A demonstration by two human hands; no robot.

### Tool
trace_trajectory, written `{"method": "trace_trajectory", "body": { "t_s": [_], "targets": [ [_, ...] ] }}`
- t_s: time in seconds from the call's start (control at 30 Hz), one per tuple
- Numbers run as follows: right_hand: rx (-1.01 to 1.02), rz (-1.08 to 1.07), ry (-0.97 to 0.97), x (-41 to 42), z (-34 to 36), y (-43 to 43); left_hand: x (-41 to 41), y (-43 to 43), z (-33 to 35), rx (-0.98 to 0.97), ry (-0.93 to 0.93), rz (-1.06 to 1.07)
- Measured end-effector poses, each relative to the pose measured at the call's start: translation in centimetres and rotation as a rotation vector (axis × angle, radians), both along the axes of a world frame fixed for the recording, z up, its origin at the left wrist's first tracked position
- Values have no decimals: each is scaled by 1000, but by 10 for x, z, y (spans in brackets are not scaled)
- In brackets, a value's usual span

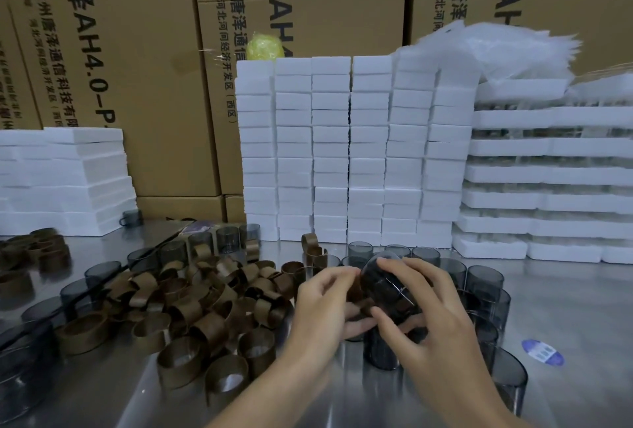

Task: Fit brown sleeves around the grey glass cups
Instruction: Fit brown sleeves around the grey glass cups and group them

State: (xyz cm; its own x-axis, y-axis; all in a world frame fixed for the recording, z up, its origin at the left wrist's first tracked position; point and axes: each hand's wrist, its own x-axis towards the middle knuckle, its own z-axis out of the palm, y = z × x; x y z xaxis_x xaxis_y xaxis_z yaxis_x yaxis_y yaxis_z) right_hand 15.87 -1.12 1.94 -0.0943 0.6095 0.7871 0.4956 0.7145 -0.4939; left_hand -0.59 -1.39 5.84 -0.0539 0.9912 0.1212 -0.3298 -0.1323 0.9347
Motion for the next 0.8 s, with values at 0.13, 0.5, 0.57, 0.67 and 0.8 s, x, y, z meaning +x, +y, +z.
{"method": "trace_trajectory", "body": {
  "t_s": [0.13, 0.5, 0.57, 0.67, 0.8],
  "targets": [
    [6, 8, 52, 1, 4, -1, 3, 0, -3, 4, -43, 9],
    [-114, 98, 252, 7, 15, 3, -1, 5, -7, 108, -135, -202],
    [-116, 77, 224, 7, 16, 1, -1, 7, -7, 112, -138, -181],
    [-114, 58, 189, 8, 14, -1, -2, 7, -4, 101, -135, -162],
    [-94, 18, 215, 6, 16, -4, -1, 4, -4, 124, -87, -181]
  ]
}}
